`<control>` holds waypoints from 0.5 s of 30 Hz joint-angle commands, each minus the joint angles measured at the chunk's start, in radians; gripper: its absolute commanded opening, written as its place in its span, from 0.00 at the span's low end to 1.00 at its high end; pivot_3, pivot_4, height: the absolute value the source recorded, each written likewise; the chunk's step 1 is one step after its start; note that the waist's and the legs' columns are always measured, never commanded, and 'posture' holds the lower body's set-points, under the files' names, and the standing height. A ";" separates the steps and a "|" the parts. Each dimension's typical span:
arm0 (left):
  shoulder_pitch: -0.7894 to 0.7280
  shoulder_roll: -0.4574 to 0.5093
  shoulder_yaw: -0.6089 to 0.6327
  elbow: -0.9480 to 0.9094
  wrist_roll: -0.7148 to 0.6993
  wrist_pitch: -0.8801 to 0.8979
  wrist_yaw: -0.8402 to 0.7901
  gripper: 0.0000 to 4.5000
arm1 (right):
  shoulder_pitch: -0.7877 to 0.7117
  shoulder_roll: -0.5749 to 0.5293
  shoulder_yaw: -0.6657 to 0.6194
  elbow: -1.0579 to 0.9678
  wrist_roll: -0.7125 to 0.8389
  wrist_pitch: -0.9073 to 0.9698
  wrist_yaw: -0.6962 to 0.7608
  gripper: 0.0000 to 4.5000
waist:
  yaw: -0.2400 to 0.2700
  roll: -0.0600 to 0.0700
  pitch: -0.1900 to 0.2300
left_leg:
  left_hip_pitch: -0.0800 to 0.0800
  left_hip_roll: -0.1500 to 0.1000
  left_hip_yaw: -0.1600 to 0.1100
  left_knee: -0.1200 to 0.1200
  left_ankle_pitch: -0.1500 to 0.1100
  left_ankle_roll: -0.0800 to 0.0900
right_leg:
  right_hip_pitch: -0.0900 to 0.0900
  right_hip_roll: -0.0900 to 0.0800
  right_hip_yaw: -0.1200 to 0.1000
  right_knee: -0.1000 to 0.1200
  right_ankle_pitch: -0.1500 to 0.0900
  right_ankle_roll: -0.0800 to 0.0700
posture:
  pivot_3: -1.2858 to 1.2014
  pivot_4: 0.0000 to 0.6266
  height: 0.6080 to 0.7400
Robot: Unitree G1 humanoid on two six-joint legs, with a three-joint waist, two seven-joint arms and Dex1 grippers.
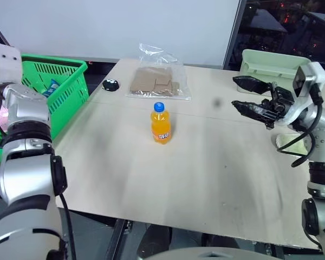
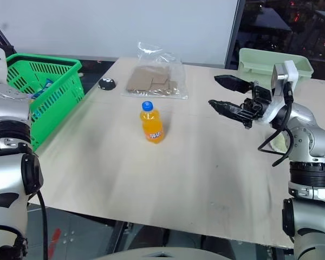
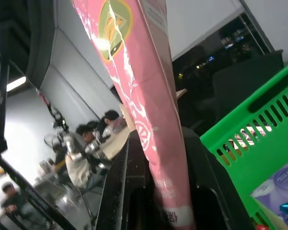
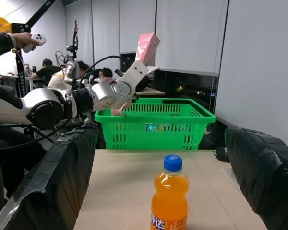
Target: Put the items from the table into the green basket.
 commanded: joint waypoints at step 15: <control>-0.063 0.032 -0.101 -0.003 0.074 0.062 -0.029 1.00 | 0.009 -0.028 -0.040 -0.044 0.021 0.002 -0.010 1.00 | -0.006 0.000 0.000 | 0.000 0.000 0.000 0.000 0.000 0.000 | 0.000 0.000 0.000 0.000 0.000 0.000 | 0.58 0.00 1.00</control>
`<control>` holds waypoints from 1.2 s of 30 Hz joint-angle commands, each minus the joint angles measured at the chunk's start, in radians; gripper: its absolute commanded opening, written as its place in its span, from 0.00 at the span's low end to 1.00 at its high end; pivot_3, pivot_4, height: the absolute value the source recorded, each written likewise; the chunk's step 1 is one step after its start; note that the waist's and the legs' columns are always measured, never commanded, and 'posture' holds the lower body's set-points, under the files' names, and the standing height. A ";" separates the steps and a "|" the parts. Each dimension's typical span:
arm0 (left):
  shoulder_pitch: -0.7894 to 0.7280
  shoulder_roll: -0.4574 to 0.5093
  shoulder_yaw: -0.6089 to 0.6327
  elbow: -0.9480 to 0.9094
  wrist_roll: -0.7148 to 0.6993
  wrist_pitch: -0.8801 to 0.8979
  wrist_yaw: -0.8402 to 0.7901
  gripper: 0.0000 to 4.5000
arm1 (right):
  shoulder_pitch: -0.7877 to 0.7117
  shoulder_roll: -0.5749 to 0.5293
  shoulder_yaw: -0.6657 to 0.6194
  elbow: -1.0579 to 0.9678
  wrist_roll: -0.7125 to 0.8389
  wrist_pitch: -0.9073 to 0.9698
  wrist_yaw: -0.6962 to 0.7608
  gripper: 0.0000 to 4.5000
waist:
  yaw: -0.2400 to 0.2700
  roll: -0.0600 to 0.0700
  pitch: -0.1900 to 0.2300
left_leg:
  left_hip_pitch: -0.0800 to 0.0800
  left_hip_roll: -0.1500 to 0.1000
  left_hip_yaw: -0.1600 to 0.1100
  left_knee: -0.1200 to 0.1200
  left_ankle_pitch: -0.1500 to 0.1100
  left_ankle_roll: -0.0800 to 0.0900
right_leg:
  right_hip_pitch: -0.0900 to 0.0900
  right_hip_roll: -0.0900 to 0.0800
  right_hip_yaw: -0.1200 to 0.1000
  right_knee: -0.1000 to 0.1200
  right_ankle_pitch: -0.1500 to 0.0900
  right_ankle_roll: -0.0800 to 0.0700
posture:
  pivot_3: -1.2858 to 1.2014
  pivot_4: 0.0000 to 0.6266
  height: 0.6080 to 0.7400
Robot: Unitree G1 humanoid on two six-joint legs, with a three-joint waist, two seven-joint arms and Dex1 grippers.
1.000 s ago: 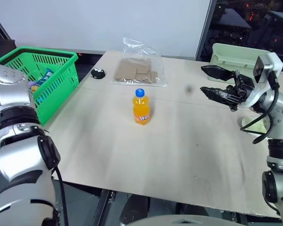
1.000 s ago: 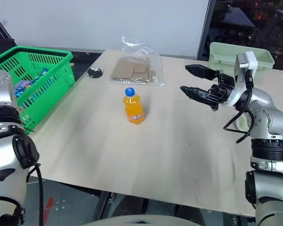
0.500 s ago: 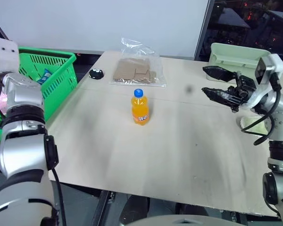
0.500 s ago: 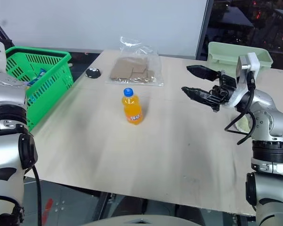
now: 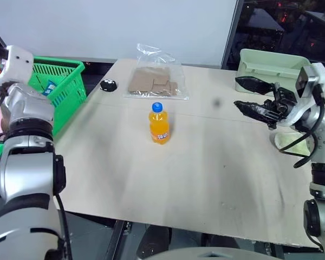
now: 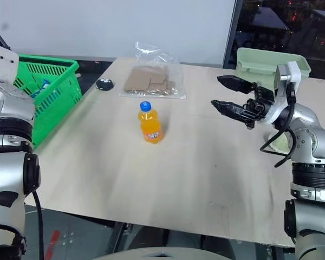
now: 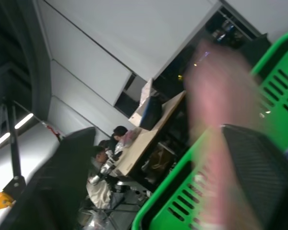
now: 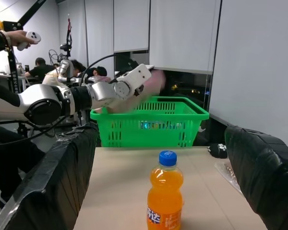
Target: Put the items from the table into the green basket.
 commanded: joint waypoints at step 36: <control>0.810 -0.391 0.256 -1.641 -0.936 0.116 -0.753 1.00 | 0.066 -0.047 -0.052 -0.064 0.005 -0.017 -0.029 1.00 | -0.028 0.012 -0.008 | 0.002 0.001 0.002 0.002 0.000 0.001 | 0.002 0.000 0.004 -0.001 0.000 -0.001 | 0.57 0.00 1.00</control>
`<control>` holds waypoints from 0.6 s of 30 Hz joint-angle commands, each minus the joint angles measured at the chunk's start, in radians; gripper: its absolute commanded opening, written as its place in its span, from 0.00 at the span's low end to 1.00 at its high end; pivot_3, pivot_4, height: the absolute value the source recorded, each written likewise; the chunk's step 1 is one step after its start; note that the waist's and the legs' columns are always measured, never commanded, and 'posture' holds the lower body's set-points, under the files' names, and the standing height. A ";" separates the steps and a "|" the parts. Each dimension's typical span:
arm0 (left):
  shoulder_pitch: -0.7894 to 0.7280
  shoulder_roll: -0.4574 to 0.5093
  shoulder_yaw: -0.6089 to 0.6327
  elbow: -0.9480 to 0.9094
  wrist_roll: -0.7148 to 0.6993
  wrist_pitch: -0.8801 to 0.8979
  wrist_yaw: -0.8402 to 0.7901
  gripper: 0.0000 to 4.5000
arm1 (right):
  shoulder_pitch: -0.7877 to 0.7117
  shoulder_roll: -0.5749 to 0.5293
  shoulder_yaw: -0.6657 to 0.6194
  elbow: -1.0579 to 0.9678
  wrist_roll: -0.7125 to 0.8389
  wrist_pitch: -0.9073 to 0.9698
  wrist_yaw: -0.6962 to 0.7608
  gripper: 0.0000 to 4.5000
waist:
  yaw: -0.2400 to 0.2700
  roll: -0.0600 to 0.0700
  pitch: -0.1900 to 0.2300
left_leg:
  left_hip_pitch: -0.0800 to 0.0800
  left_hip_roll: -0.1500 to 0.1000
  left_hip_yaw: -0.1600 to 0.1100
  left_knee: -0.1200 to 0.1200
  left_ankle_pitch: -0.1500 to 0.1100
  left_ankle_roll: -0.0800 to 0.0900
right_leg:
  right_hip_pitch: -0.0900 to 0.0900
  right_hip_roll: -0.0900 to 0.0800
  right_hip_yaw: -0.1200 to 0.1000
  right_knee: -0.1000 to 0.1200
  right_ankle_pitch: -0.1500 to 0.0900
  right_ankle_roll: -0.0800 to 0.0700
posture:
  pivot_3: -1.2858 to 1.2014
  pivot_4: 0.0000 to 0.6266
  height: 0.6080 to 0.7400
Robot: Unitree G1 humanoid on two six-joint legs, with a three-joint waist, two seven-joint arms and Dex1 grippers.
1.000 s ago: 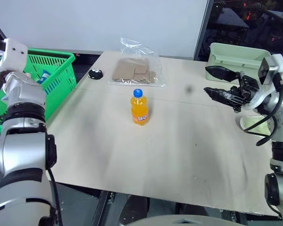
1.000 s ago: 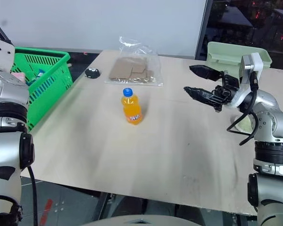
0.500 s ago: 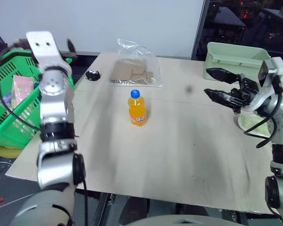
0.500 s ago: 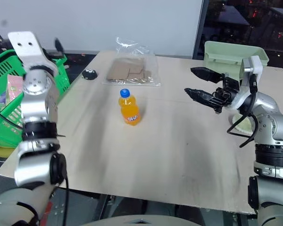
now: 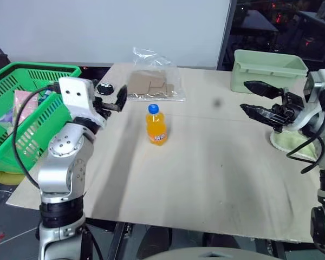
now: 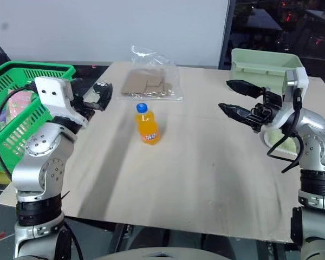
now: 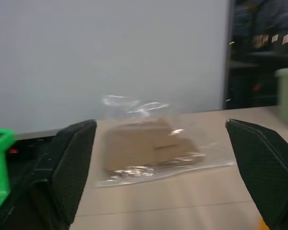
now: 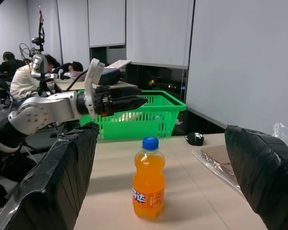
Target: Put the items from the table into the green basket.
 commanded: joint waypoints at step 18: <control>0.458 0.118 0.189 -0.193 -0.247 0.032 -0.201 1.00 | 0.010 -0.010 -0.012 -0.025 -0.001 -0.012 0.016 1.00 | -0.022 0.009 -0.005 | 0.003 0.001 0.001 -0.001 0.000 0.000 | 0.001 0.002 0.002 0.000 -0.004 -0.005 | 0.57 0.00 1.00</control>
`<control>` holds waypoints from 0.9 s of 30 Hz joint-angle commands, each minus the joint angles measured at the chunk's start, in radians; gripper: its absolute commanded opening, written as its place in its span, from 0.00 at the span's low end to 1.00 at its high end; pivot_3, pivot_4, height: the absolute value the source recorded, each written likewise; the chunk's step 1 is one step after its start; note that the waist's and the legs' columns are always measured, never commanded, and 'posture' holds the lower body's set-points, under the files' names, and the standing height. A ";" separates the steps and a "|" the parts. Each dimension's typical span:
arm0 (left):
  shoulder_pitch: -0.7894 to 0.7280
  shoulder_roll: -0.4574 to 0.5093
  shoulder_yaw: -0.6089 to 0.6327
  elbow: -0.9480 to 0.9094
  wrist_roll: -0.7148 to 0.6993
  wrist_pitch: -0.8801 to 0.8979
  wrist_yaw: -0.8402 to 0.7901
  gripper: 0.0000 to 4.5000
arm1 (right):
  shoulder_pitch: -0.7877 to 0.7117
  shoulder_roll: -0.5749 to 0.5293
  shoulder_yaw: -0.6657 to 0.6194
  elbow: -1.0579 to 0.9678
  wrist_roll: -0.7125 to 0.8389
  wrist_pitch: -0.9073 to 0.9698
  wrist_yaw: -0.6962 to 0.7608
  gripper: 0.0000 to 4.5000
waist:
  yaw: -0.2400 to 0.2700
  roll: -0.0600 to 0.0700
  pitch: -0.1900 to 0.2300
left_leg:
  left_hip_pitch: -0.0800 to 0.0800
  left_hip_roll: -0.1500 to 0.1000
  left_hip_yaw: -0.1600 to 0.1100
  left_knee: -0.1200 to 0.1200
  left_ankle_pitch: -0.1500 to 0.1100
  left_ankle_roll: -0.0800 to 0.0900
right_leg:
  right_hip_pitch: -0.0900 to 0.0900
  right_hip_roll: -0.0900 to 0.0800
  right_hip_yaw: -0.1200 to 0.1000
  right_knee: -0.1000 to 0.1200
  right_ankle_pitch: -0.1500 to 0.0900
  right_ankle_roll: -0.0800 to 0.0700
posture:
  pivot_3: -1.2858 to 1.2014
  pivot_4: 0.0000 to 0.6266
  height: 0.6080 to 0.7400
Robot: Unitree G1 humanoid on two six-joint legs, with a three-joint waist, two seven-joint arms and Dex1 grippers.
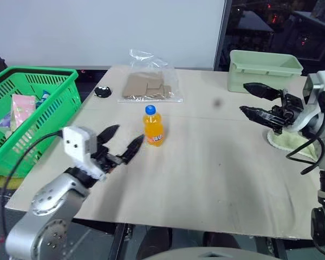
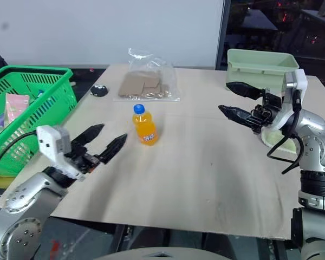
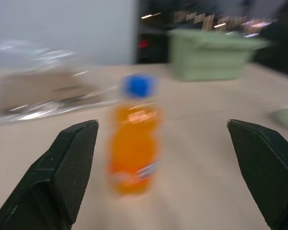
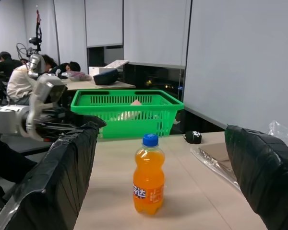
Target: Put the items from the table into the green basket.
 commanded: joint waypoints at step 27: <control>-0.504 0.096 -0.349 0.578 0.285 -0.180 -0.421 1.00 | 0.219 -0.102 0.025 -0.125 -0.090 -0.082 0.050 1.00 | -0.043 0.001 0.000 | -0.002 0.002 0.005 -0.002 0.000 0.000 | -0.002 0.001 0.003 -0.002 0.000 -0.001 | 0.53 0.00 1.00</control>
